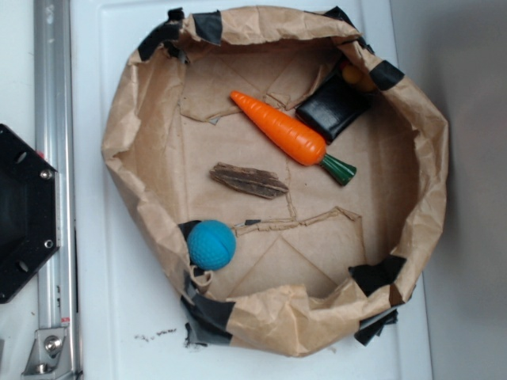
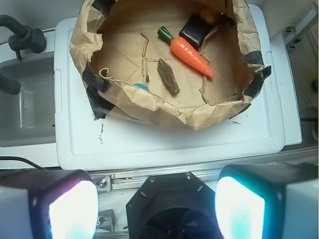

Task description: Grab the wood chip.

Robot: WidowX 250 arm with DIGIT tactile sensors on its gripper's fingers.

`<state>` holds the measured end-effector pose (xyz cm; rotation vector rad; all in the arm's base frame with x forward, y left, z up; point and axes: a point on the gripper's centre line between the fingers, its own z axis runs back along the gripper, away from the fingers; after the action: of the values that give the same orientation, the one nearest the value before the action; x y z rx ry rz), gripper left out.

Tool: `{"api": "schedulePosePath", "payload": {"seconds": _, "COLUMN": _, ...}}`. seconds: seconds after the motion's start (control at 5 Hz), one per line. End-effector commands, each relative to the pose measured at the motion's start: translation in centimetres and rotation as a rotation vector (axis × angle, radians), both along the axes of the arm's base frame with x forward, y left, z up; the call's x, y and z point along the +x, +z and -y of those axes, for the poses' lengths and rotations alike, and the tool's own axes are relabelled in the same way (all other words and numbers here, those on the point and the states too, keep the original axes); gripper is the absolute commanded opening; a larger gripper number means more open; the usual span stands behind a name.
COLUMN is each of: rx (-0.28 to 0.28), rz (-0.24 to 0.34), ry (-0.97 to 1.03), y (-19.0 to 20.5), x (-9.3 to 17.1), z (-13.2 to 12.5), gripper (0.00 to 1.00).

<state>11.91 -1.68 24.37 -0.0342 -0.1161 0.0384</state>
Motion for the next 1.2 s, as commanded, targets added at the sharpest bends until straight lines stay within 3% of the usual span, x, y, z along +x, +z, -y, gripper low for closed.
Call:
{"api": "schedulePosePath", "payload": {"seconds": 0.0, "rx": 0.0, "rz": 0.0, "ry": 0.0, "y": 0.0, "x": 0.0, "z": 0.0, "gripper": 1.0}}
{"api": "schedulePosePath", "payload": {"seconds": 0.2, "rx": 0.012, "rz": 0.046, "ry": -0.046, "y": -1.2, "x": 4.5, "z": -1.5, "gripper": 1.0}}
{"api": "schedulePosePath", "payload": {"seconds": 0.4, "rx": 0.056, "rz": 0.063, "ry": -0.15, "y": -4.8, "x": 9.7, "z": -2.5, "gripper": 1.0}}
{"api": "schedulePosePath", "payload": {"seconds": 0.6, "rx": 0.064, "rz": 0.055, "ry": -0.266, "y": -9.8, "x": 14.0, "z": -3.6, "gripper": 1.0}}
{"api": "schedulePosePath", "payload": {"seconds": 1.0, "rx": 0.064, "rz": 0.055, "ry": -0.266, "y": -9.8, "x": 14.0, "z": -3.6, "gripper": 1.0}}
